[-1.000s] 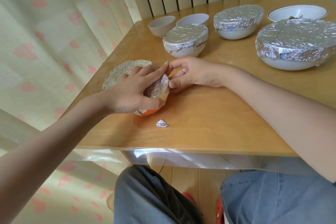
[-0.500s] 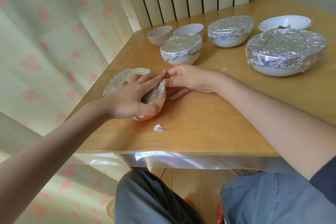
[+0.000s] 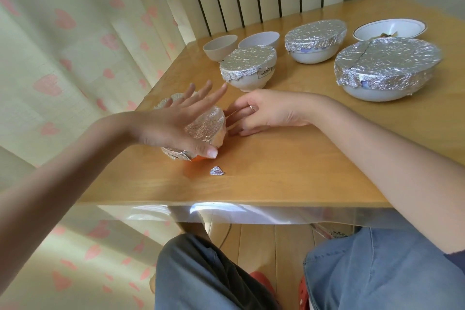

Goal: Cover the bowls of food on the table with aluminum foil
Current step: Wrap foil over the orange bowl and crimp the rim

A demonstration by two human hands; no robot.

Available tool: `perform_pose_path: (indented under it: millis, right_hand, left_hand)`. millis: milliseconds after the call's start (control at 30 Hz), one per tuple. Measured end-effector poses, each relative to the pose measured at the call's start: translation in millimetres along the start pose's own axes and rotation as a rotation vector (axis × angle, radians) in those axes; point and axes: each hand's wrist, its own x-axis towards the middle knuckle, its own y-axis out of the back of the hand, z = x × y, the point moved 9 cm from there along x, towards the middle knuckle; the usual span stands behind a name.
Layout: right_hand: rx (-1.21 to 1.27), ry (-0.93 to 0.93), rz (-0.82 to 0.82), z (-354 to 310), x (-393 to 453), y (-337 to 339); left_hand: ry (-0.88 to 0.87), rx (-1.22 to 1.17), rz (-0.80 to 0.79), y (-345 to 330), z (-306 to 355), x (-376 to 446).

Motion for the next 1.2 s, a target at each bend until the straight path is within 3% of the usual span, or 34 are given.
perform_pose_path:
  millis: [133,467,667,867,967,1200]
  right_hand:
    - [-0.181,0.022,-0.046,-9,-4,-15]
    - [-0.316,0.083,0.229,-9,7,-9]
    - [-0.394,0.102,0.313,-15,3,-7]
    - [-0.537,-0.003,0.196,-8,4,-12]
    - [-0.497,-0.032,0.112,-4,3,-13]
    - [-0.444,-0.011,0.092,-7,3,-17]
  left_hand:
    - [0.007,0.118,-0.049,-14,-5,3]
    - [0.011,0.095,0.034,-13,-9,8]
    - [0.012,0.042,-0.016,-11,-13,7]
    - [-0.048,0.176,-0.082,-14,-1,7]
    - [-0.037,0.141,-0.092,-13,-7,7]
    - [-0.039,0.151,-0.148,-17,-13,9]
